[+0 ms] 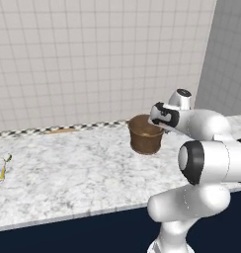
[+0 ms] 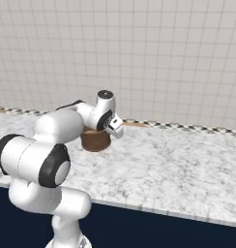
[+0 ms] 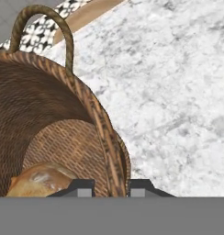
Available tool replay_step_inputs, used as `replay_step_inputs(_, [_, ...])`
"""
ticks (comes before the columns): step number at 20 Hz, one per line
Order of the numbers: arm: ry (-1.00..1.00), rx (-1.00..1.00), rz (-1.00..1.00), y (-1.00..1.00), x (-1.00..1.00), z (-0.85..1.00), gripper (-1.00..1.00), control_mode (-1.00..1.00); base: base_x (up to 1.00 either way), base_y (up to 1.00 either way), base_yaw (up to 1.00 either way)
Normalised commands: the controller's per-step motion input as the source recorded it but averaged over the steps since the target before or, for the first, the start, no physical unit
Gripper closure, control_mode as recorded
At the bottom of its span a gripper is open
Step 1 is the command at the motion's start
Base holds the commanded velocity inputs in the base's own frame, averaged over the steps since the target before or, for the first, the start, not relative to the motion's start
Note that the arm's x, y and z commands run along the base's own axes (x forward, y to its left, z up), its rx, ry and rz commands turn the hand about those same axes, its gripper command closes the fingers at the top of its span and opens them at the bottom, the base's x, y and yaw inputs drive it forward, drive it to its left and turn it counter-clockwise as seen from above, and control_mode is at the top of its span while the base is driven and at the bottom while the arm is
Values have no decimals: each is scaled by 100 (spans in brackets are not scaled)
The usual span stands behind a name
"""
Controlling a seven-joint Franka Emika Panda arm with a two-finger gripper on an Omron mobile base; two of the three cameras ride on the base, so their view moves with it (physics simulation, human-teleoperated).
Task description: Open the cabinet, pick up the bread from the cabinet and place it in the basket. Then move the basket to the dining counter.
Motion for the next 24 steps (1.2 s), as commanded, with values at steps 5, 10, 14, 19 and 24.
replay_step_inputs(5, [0, 0, 0, 0, 41, -42, 100, -100, 0, 0, 0])
replay_step_inputs(10, [0, 0, 0, 1, 20, -40, 100, -100, 0, 0, 0])
replay_step_inputs(14, [0, 0, 0, 1, 16, -41, 100, -100, 0, 0, 0])
replay_step_inputs(19, [0, 0, 0, 0, 6, -32, -100, -100, 0, 0, 0])
replay_step_inputs(24, [0, 0, 1, 0, 0, 0, -100, -100, 0, 0, 0])
